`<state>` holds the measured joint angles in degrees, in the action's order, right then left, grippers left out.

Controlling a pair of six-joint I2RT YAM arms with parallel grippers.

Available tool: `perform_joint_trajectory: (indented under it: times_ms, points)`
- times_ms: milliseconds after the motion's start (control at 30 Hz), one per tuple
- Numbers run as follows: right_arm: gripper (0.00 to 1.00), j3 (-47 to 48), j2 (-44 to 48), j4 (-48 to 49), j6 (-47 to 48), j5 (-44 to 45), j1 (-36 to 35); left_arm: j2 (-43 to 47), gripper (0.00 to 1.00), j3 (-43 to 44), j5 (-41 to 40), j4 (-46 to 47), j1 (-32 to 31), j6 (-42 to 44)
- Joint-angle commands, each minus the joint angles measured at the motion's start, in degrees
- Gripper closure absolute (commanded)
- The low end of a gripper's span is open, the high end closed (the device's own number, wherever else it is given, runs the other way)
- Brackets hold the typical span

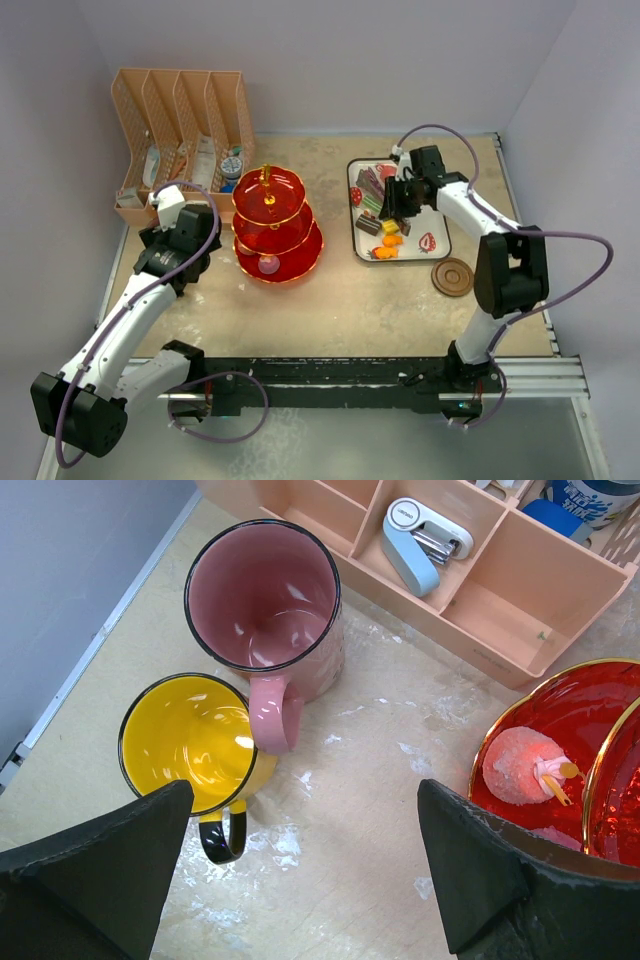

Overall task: Serve the afternoon tea
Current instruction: Adjust the dessert on the tray.

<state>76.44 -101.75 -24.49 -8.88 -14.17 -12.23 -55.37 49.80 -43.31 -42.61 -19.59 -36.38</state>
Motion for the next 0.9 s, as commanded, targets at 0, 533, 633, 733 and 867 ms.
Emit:
perform_joint_trajectory:
  times_ms: [0, 533, 633, 733, 867]
  points:
    - [0.75, -2.4, 3.77, 2.96, -2.6, -7.52, 1.1, 0.87, 0.09, 1.53, -0.47, 0.6, -0.26, -0.01]
    - [0.58, 1.91, -7.8, 6.23, -4.47, -19.51, 9.04, 0.82, 0.09, 1.35, -0.26, 0.62, -0.22, -0.18]
    - [0.53, 3.35, -8.22, 5.76, -4.33, -18.56, 9.62, 0.71, 0.09, 1.3, -0.28, 0.51, -0.19, -0.18]
    - [0.52, 3.98, -7.81, 6.07, -4.46, -18.56, 10.18, 0.48, 0.09, 1.34, -0.28, 0.52, -0.24, -0.18]
    - [0.52, 5.6, -8.26, 4.26, -3.41, -16.66, 10.63, 0.1, 0.09, 1.38, -0.24, 0.6, -0.27, -0.01]
